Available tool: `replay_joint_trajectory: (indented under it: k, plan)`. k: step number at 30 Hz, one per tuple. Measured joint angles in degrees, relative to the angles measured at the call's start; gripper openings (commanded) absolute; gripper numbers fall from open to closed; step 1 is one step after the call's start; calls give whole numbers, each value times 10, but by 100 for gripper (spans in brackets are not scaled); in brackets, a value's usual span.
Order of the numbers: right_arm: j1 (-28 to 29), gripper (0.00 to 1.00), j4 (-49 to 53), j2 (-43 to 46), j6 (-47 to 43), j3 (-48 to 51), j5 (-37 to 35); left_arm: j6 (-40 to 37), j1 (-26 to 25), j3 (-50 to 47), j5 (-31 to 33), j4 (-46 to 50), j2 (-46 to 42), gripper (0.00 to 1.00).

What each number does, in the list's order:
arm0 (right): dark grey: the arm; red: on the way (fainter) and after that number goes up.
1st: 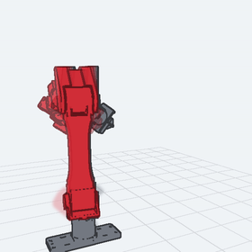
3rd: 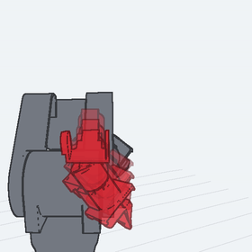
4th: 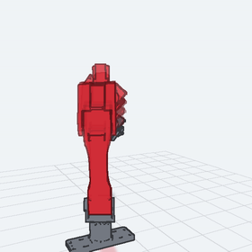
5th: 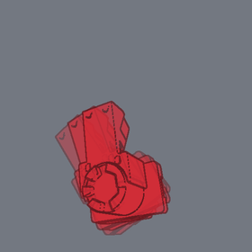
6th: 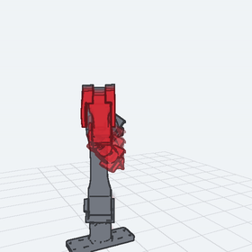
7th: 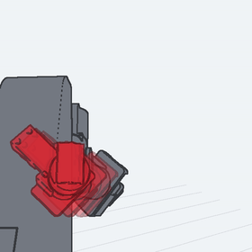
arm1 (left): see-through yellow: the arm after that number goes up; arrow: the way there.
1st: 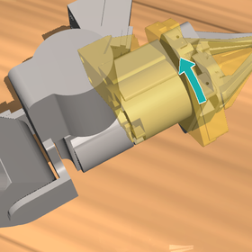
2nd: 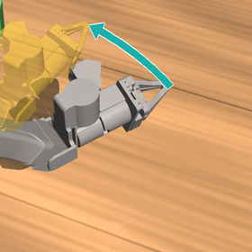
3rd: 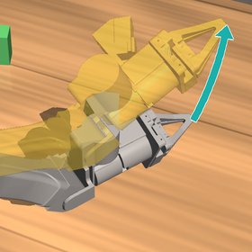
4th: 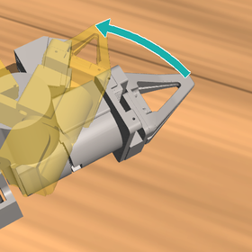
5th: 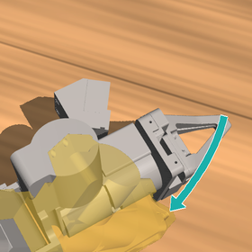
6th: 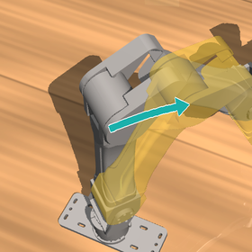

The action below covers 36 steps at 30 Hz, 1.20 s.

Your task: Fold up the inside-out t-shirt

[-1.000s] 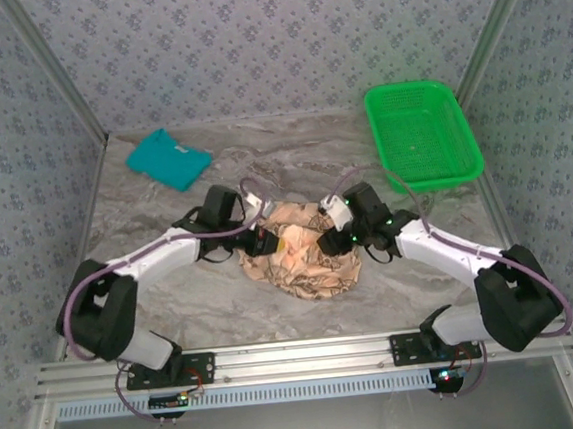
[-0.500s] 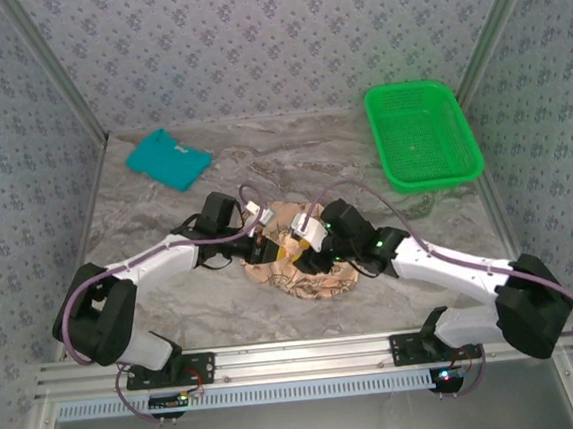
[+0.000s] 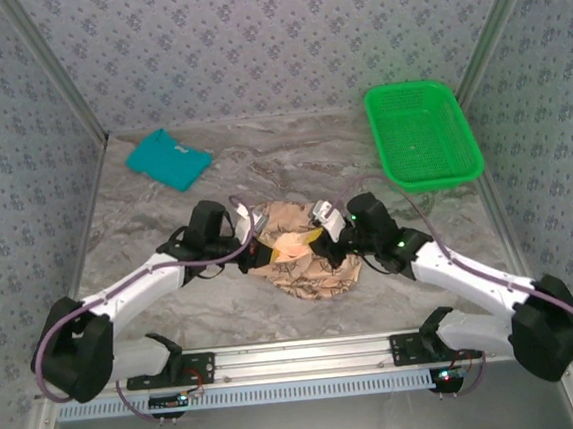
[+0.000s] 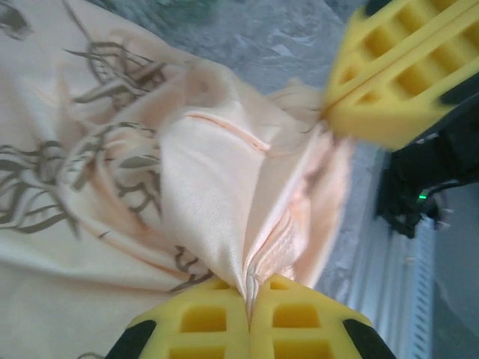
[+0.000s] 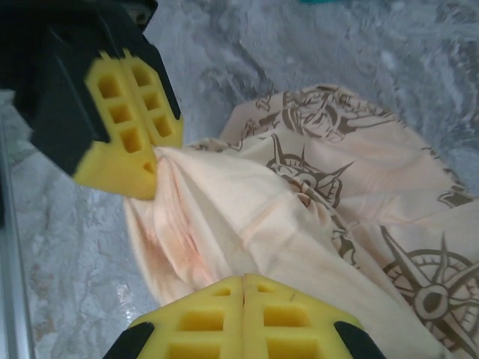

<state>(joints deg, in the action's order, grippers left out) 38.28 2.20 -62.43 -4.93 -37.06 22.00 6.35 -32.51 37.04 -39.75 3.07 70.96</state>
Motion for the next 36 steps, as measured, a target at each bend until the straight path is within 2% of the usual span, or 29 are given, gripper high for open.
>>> replay_joint_trajectory:
  k: [1, 3, 6, 9, 12, 15, 20, 21, 28, 30, 32, 36]
  plan:
    - [-7, 0, 4, 15, 0, 5, 6, -6, 1, -10, 15, -3, -11, 29]
    - [-13, 0, 17, 30, 0, 11, 17, -10, 3, -24, 37, -7, -27, 38]
    - [11, 0, 41, 21, -7, 15, 33, -13, 2, -36, 49, -19, -43, 41]
    - [70, 0, 68, -10, -25, 16, 47, -10, 2, -35, 61, -29, -50, 45]
    - [122, 11, 89, -42, -47, 17, 50, 2, 3, -26, 81, -19, -45, 47]
    - [148, 35, 106, -50, -68, 17, 44, 14, 3, -4, 76, -4, -13, 51]
    - [127, 44, 120, -37, -72, 12, 29, 34, -12, 10, 64, 30, 33, 56]
    - [113, 49, 120, -28, -63, 12, 24, 33, -21, 10, 64, 38, 33, 58]
    - [-9, 51, 108, -2, 72, 12, -43, 39, -74, 10, 85, 94, -23, 64]
    - [-2, 52, 109, -3, 123, 12, -66, 49, -85, 10, 109, 115, -48, 67]
    - [32, 60, 109, -4, 172, 13, -99, 62, -97, 9, 134, 130, -70, 77]
    - [100, 56, 109, -24, 257, 14, -161, 96, -147, -15, 205, 133, -99, 84]
